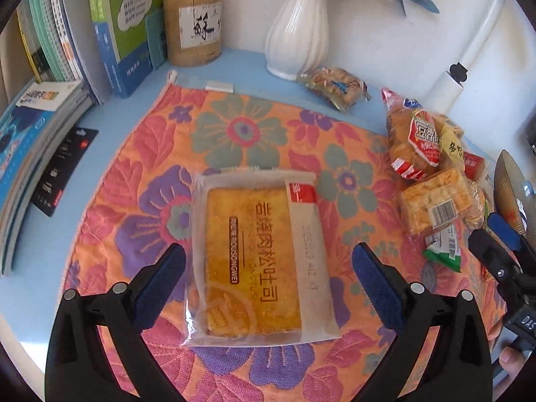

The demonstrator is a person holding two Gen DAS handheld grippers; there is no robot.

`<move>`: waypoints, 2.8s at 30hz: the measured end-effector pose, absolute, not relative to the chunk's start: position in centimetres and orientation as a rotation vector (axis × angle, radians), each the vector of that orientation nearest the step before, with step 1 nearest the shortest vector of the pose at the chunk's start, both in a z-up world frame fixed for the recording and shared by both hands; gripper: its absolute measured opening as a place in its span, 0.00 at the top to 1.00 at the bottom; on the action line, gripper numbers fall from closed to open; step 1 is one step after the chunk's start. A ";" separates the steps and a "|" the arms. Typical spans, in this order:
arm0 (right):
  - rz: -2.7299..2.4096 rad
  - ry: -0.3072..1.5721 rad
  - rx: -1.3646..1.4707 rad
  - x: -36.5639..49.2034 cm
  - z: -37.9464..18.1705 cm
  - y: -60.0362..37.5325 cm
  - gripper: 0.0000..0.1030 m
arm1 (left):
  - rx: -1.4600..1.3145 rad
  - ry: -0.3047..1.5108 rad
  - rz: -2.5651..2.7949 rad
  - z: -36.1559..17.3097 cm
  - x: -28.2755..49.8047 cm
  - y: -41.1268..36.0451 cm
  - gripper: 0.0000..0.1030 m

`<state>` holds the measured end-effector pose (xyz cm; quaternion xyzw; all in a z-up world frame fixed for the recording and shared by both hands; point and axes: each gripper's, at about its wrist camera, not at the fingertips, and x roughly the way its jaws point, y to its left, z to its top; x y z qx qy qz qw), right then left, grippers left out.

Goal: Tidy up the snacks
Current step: 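Grasp a second orange bread loaf with the left tool, then lift the bread loaf with the left tool while the right tool grasps the green-white packet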

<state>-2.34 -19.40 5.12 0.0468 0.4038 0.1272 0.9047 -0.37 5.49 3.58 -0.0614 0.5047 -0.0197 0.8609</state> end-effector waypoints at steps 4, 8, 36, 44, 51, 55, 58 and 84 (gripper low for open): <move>0.201 0.925 0.139 -1.6 1.5 -19.7 0.03 | -0.092 1.055 -0.050 1.9 -0.8 5.1 0.05; 0.137 0.942 0.068 -1.0 0.3 -19.0 0.03 | -0.106 1.041 -0.016 0.9 -0.2 5.4 0.05; 0.094 0.962 -0.016 -0.2 -0.4 -17.8 0.03 | 0.004 0.946 0.025 0.1 -0.1 4.0 0.05; 0.093 0.962 -0.016 -0.2 -0.4 -17.7 0.03 | 0.004 0.946 0.025 0.1 -0.1 4.0 0.05; 0.092 0.962 -0.016 -0.2 -0.4 -17.7 0.03 | 0.004 0.946 0.025 0.1 -0.1 4.0 0.05; 0.092 0.962 -0.016 -0.2 -0.4 -17.7 0.03 | 0.003 0.946 0.025 0.1 -0.1 4.0 0.05; 0.092 0.962 -0.016 -0.2 -0.4 -17.7 0.03 | 0.003 0.946 0.025 0.1 -0.1 4.0 0.05; 0.090 0.961 -0.016 -0.3 -0.5 -17.7 0.03 | 0.002 0.946 0.026 0.1 -0.1 4.0 0.05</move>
